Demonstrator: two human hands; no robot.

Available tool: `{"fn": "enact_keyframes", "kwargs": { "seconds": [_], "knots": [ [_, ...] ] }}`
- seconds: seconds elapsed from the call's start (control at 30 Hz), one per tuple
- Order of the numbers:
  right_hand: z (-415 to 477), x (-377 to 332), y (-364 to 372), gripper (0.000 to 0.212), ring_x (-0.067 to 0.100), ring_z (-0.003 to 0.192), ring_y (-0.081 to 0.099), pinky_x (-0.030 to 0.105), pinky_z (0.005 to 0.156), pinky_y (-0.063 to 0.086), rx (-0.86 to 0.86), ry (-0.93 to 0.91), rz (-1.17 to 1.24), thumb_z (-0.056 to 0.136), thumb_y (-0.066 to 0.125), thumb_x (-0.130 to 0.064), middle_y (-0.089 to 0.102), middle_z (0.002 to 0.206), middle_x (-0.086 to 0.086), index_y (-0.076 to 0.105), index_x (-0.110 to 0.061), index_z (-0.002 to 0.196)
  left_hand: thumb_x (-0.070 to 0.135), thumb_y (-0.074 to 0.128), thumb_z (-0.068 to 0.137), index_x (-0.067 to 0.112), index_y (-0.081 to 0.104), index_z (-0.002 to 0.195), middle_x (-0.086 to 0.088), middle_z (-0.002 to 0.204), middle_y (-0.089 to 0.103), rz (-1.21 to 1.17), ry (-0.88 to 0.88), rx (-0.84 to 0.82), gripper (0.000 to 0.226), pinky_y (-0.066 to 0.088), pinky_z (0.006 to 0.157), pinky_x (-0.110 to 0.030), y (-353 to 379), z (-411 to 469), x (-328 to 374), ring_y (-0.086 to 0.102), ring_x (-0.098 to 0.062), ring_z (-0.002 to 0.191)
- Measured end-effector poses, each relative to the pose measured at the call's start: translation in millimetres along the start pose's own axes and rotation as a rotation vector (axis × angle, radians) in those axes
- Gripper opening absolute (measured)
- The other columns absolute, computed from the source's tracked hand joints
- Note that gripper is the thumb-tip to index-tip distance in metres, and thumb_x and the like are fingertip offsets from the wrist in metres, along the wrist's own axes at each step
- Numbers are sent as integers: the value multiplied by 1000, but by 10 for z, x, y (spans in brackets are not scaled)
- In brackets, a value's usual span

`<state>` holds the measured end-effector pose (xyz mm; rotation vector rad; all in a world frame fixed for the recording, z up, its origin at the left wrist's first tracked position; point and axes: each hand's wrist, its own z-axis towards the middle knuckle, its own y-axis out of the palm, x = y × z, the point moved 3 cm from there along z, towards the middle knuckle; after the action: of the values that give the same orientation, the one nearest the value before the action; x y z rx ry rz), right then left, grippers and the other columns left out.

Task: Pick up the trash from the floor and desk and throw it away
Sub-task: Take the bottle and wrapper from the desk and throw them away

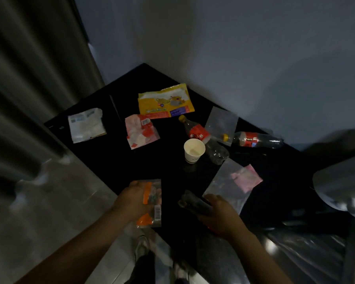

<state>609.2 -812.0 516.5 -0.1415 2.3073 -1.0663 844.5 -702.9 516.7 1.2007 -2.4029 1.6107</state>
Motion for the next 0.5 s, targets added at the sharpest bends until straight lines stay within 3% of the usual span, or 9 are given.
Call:
{"fn": "enact_keyframes", "kwargs": {
  "seconds": [0.1,0.3,0.5],
  "knots": [
    [141,-40,120,71,21,119,49,26,96,41,-13,42,-33,80,69,-34,46,136,5,37,-19,142,33,76,71,16,42,131,-9,130,43,85,13,-36,71,44,96,-32,-6,217,-95,49,-27,118],
    [324,-56,397,74,23,122,49,30,99,43,-10,130,-109,81,69,-30,45,140,8,32,-22,144,36,75,77,19,17,149,-6,149,25,153,65,-111,94,35,108,-41,54,553,-278,27,-30,136],
    [407,-84,492,51,17,107,59,24,86,46,68,154,-61,83,68,-33,60,123,3,50,-21,129,44,75,74,20,17,149,-7,145,25,208,152,-141,98,34,107,-39,118,733,-412,27,-29,133]
  ]
}}
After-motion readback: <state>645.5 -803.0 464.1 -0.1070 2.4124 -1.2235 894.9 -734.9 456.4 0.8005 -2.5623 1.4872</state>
